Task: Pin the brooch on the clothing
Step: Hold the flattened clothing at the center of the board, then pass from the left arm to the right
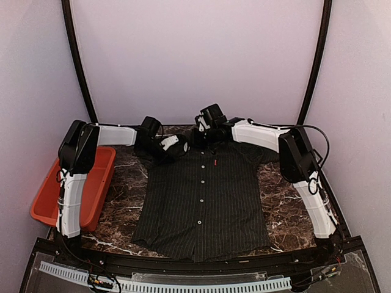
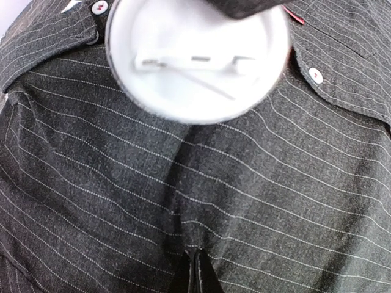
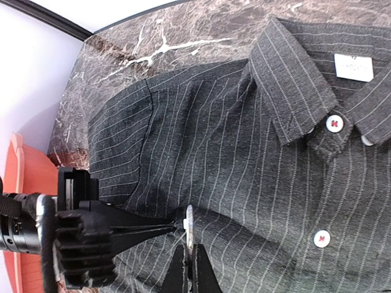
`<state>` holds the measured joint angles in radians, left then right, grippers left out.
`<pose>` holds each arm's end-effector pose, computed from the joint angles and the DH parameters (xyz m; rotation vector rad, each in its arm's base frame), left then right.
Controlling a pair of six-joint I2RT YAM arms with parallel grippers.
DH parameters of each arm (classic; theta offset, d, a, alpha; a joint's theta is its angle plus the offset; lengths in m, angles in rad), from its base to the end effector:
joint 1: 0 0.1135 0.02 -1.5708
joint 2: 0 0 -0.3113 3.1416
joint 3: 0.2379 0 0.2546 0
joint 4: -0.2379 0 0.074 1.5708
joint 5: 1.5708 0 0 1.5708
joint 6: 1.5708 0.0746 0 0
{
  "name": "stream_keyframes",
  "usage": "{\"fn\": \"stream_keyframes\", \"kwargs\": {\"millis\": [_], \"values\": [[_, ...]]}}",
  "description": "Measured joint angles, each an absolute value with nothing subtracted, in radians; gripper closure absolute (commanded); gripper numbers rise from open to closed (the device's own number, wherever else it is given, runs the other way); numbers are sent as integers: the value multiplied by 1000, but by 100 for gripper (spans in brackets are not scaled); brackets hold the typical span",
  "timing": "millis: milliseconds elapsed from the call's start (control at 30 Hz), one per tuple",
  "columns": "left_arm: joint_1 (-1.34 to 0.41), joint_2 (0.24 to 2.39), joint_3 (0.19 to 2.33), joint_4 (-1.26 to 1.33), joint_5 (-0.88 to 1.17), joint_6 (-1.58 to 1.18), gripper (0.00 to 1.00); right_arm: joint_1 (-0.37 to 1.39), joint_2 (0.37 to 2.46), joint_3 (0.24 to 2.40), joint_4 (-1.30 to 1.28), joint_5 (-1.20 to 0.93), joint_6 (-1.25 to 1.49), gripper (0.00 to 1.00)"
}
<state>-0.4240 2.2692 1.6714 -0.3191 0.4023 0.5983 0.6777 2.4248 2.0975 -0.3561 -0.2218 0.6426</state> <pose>0.4849 -0.2509 0.1490 1.3337 2.0347 -0.4214 0.4743 0.4028 0.2026 -0.1700 2.4094 0.9152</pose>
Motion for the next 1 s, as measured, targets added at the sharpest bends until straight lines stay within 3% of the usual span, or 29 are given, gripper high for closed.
{"fn": "stream_keyframes", "kwargs": {"millis": [400,1000], "values": [[-424,2165,1535,-200,427,592,99,671,2447,2104,-360,-277,694,100],[-424,2138,1497,-154,520,587,99,670,2471,2106,-356,-237,687,100]]}}
